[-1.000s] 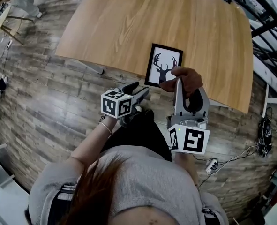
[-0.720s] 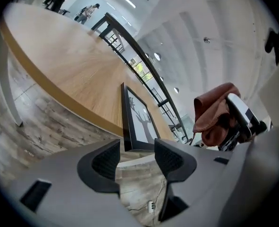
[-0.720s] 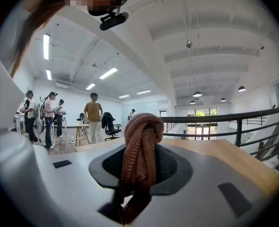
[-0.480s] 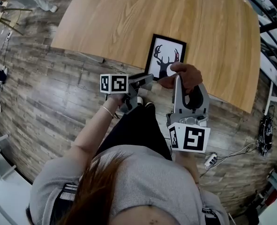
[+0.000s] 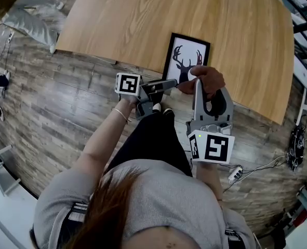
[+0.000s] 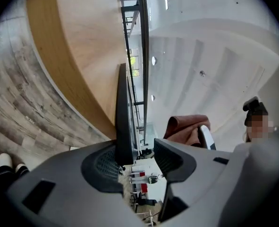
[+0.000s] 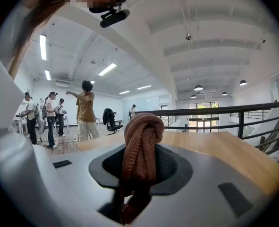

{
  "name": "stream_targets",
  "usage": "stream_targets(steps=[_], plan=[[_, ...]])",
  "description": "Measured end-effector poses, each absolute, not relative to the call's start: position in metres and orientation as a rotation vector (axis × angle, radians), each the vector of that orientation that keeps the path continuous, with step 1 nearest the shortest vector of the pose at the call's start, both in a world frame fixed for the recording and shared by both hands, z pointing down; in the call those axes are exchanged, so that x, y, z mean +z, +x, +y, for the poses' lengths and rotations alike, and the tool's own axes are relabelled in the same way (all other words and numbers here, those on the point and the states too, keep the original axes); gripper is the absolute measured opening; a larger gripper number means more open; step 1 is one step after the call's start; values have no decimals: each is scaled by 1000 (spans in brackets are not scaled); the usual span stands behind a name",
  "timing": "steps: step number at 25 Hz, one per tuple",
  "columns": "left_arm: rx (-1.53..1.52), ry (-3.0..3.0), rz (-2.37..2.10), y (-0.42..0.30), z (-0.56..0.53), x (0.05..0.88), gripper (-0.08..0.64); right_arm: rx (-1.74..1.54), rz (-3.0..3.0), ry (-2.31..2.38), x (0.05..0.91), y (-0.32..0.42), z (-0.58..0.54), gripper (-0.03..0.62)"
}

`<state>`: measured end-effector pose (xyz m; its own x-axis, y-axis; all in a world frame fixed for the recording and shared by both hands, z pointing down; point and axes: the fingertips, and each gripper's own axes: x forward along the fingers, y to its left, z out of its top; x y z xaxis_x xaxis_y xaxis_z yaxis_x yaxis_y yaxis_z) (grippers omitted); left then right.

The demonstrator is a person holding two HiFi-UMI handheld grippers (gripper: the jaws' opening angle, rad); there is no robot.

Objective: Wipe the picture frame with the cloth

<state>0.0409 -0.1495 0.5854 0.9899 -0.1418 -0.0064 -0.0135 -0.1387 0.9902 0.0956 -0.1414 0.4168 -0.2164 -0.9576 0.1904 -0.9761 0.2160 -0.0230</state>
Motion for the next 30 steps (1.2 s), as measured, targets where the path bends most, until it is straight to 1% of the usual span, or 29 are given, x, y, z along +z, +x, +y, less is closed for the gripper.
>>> stream_targets(steps=[3, 7, 8, 9, 11, 12, 20, 23, 30], plan=[[-98, 1709, -16, 48, -139, 585, 207, 215, -2341, 1870, 420, 88, -140, 133], [-165, 1602, 64, 56, -142, 583, 204, 210, -2337, 1860, 421, 84, -139, 133], [-165, 1594, 60, 57, -143, 585, 192, 213, -2333, 1863, 422, 85, -139, 133], [-155, 1594, 50, 58, -144, 588, 165, 217, -2329, 1865, 423, 86, -138, 133], [-137, 1595, 30, 59, -145, 594, 85, 224, -2321, 1865, 426, 87, -137, 133], [-134, 1592, 24, 59, -145, 596, 78, 228, -2318, 1864, 427, 87, -137, 133], [-146, 1640, -7, 57, -144, 592, 74, 244, -2318, 1847, 435, 88, -136, 133], [-204, 1635, -15, 56, -143, 585, 74, 245, -2308, 1857, 436, 98, -136, 133], [-232, 1661, -54, 56, -137, 577, 72, 263, -2299, 1862, 438, 116, -132, 133]])
